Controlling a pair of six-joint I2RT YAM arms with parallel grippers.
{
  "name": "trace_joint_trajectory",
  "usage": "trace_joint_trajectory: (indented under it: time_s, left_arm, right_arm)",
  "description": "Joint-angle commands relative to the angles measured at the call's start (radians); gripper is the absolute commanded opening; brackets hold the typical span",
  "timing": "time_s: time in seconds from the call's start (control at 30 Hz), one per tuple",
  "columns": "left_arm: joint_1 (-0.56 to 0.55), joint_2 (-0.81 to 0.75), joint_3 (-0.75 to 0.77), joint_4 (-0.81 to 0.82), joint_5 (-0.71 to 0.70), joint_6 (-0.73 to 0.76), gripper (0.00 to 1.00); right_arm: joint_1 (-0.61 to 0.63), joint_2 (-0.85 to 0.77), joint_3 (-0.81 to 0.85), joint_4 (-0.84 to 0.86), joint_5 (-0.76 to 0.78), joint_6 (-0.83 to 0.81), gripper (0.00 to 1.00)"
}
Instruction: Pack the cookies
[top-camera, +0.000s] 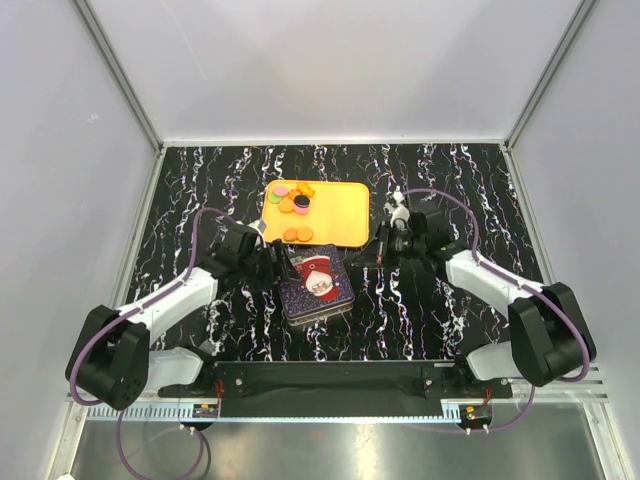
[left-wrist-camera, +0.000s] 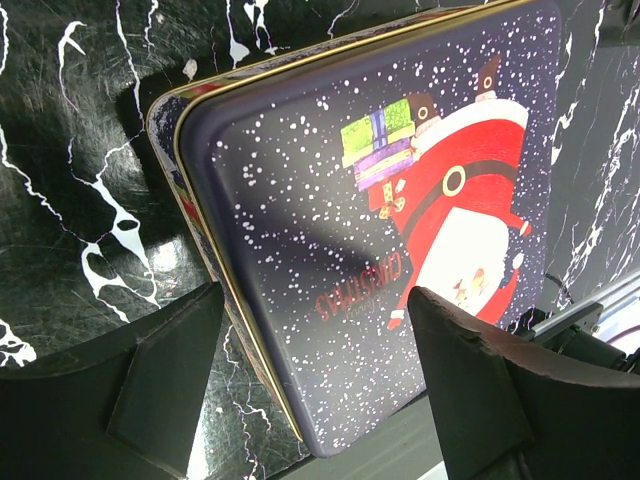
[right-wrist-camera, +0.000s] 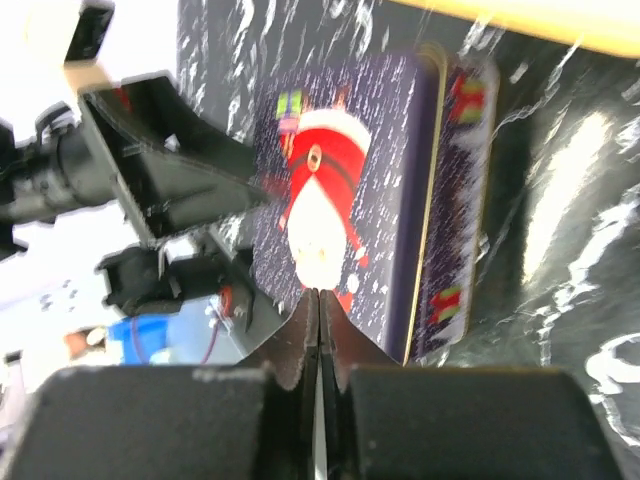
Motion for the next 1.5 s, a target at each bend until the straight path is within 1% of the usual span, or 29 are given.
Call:
trace_joint_trajectory:
  time_s: [0.0, 0.13, 0.17, 0.23, 0.27, 0.33, 0.37, 0.43, 0.47, 0.57, 0.63, 0.73, 0.77, 0.8, 0.83, 0.87, 0.9, 0.93, 0.97, 1.03, 1.13, 1.23, 1.3, 1.33, 1.4, 1.47]
  left_arm:
    - [0.000, 0.004, 0.040, 0.020, 0.011, 0.007, 0.80]
    - [0.000, 0.007, 0.045, 0.020, 0.015, 0.007, 0.80]
    - [0.000, 0.009, 0.045, 0.018, 0.015, 0.007, 0.80]
    - [0.000, 0.010, 0.043, 0.018, 0.015, 0.009, 0.80]
    - [0.000, 0.010, 0.040, 0.017, 0.015, 0.010, 0.80]
    - [0.000, 0.010, 0.040, 0.018, 0.015, 0.010, 0.80]
    - [0.000, 0.013, 0.037, 0.020, 0.015, 0.010, 0.80]
    - [0.000, 0.016, 0.039, 0.020, 0.017, 0.010, 0.80]
    - [0.000, 0.018, 0.042, 0.018, 0.018, 0.012, 0.80]
    - [0.000, 0.013, 0.045, 0.011, 0.015, 0.015, 0.80]
    - [0.000, 0.013, 0.045, 0.006, 0.012, 0.016, 0.80]
    - [0.000, 0.013, 0.043, 0.003, 0.008, 0.018, 0.80]
    - [0.000, 0.013, 0.042, 0.001, 0.008, 0.018, 0.80]
    - [0.000, 0.012, 0.040, 0.003, 0.005, 0.018, 0.80]
    - [0.000, 0.010, 0.040, 0.001, 0.006, 0.018, 0.80]
    - [0.000, 0.009, 0.039, 0.001, 0.005, 0.018, 0.80]
    - [0.000, 0.006, 0.039, 0.003, 0.005, 0.018, 0.80]
    - [0.000, 0.003, 0.039, 0.000, 0.005, 0.018, 0.80]
    - [0.000, 0.002, 0.040, -0.002, 0.003, 0.019, 0.80]
    - [0.000, 0.002, 0.042, 0.000, 0.005, 0.019, 0.80]
    - [0.000, 0.004, 0.045, 0.001, 0.006, 0.019, 0.81]
    - [0.000, 0.009, 0.046, 0.006, 0.009, 0.019, 0.81]
    - [0.000, 0.012, 0.046, 0.006, 0.012, 0.018, 0.81]
    - [0.000, 0.013, 0.048, 0.011, 0.011, 0.018, 0.81]
    - [0.000, 0.018, 0.046, 0.015, 0.014, 0.016, 0.81]
    - [0.000, 0.022, 0.048, 0.017, 0.015, 0.018, 0.81]
  right_arm:
    - [0.051, 0.009, -0.082, 0.222, -0.125, 0.151, 0.00]
    - [0.143, 0.046, -0.104, 0.357, -0.100, 0.214, 0.00]
    - [0.151, 0.083, -0.119, 0.427, -0.103, 0.229, 0.00]
    - [0.162, 0.135, -0.147, 0.514, -0.110, 0.275, 0.00]
    - [0.163, 0.197, -0.188, 0.609, -0.111, 0.309, 0.00]
    - [0.162, 0.277, -0.220, 0.683, -0.113, 0.324, 0.00]
    - [0.163, 0.367, -0.260, 0.811, -0.119, 0.370, 0.00]
    - [0.162, 0.465, -0.299, 0.961, -0.139, 0.425, 0.00]
    - [0.162, 0.550, -0.326, 1.106, -0.145, 0.482, 0.00]
    - [0.163, 0.643, -0.354, 1.300, -0.159, 0.565, 0.00]
    - [0.162, 0.640, -0.359, 1.306, -0.148, 0.561, 0.00]
    - [0.162, 0.571, -0.356, 1.221, -0.136, 0.513, 0.00]
    - [0.162, 0.513, -0.345, 1.131, -0.131, 0.475, 0.00]
    - [0.162, 0.479, -0.339, 1.086, -0.126, 0.455, 0.00]
    - [0.162, 0.441, -0.324, 0.985, -0.117, 0.436, 0.00]
    - [0.160, 0.363, -0.313, 0.930, -0.110, 0.394, 0.00]
    - [0.162, 0.323, -0.300, 0.873, -0.099, 0.374, 0.00]
    - [0.162, 0.283, -0.275, 0.769, -0.097, 0.355, 0.00]
    - [0.162, 0.213, -0.261, 0.719, -0.093, 0.323, 0.00]
    - [0.160, 0.155, -0.224, 0.603, -0.085, 0.295, 0.00]
    - [0.163, 0.086, -0.201, 0.543, -0.088, 0.283, 0.00]
    - [0.176, 0.068, -0.207, 0.541, -0.087, 0.284, 0.00]
    - [0.191, 0.097, -0.217, 0.567, -0.082, 0.292, 0.00]
    - [0.200, 0.115, -0.236, 0.622, -0.082, 0.303, 0.00]
    - [0.238, 0.176, -0.245, 0.676, -0.068, 0.335, 0.00]
    - [0.266, 0.241, -0.251, 0.700, -0.045, 0.326, 0.00]
